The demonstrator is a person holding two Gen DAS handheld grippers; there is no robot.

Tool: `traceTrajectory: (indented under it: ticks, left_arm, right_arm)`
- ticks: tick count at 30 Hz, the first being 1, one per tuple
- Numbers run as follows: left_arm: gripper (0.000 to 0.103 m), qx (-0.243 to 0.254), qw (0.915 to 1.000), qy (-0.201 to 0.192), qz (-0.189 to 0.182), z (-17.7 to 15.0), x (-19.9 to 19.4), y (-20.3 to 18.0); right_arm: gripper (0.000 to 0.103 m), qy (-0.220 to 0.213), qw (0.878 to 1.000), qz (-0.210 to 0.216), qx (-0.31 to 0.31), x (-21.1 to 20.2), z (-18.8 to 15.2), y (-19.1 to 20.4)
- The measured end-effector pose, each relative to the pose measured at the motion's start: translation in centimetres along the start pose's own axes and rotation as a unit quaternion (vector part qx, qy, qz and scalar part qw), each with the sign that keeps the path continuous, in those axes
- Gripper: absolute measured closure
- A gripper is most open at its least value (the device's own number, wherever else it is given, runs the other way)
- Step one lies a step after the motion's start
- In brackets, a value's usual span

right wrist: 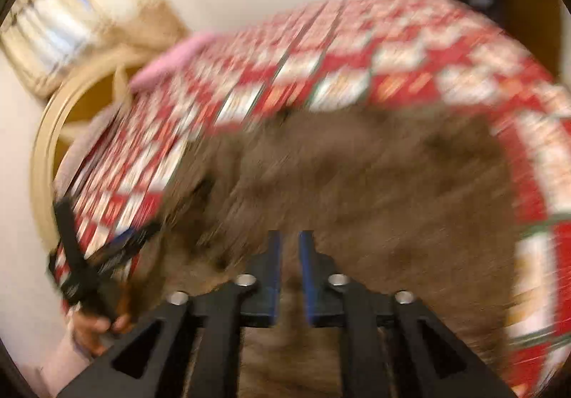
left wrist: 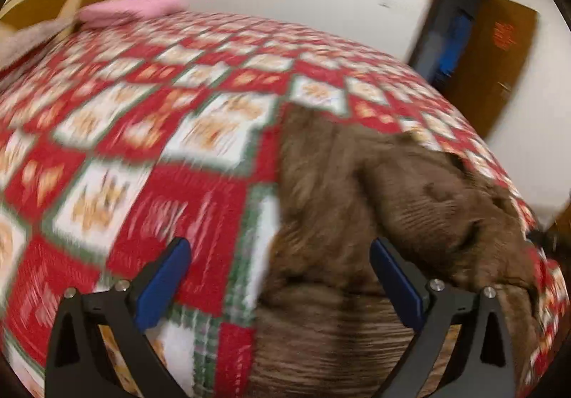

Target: Fold small clothes

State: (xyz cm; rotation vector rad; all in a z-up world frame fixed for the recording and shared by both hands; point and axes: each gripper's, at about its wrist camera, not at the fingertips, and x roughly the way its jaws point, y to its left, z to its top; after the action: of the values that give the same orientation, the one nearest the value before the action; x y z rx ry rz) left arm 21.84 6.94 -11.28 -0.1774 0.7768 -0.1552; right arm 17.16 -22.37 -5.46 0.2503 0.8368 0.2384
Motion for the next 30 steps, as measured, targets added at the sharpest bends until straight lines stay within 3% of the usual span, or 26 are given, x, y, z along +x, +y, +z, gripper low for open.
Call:
traceTrajectory:
  ticks: [2,4,6,10,13,15,19,22,26,30]
  left_arm:
    - [0.001,0.029,0.9990,-0.030,-0.017,2.1,-1.2,-1.4]
    - [0.000,0.069,0.9959,-0.034,-0.048,5.0,-0.9,-3.4]
    - [0.004,0.095,0.9922,-0.014,-0.079,7.2,0.8,-5.2]
    - [0.043,0.152,0.9783,0.052,-0.131,9.1,6.3,-9.3]
    - [0.070,0.168,0.9606,0.141,-0.171,7.8,11.1,-11.6]
    - [0.070,0.172,0.9484,0.175,-0.201,6.3,12.0,-12.4]
    - [0.058,0.216,0.9441,0.139,-0.206,4.5,10.2,-13.6]
    - [0.058,0.232,0.9415,0.132,-0.206,3.8,9.7,-14.0]
    - [0.058,0.234,0.9337,0.140,-0.232,3.8,9.0,-14.1]
    - [0.076,0.257,0.9364,0.126,-0.203,3.4,9.8,-14.6]
  right_arm:
    - [0.008,-0.055,0.997,-0.044,0.022,-2.4,0.8,-2.5]
    - [0.008,-0.067,0.994,-0.070,0.041,-3.6,0.8,-4.4]
    - [0.009,-0.038,0.992,-0.114,0.046,-2.9,0.6,-5.9]
    - [0.026,0.002,0.981,-0.192,-0.002,-1.4,-2.9,-6.0]
    - [0.039,0.022,0.975,-0.222,-0.012,-0.4,-5.1,-7.0]
    - [0.039,0.000,0.978,-0.207,-0.006,-1.3,-5.8,-7.9]
    - [0.038,-0.012,0.979,-0.201,-0.017,-1.4,-6.3,-8.4]
    - [0.038,-0.015,0.981,-0.195,-0.015,-1.5,-6.3,-8.4]
    - [0.038,-0.021,0.982,-0.189,-0.012,-1.6,-6.4,-8.5]
    - [0.038,-0.021,0.982,-0.189,-0.012,-1.7,-6.5,-8.6]
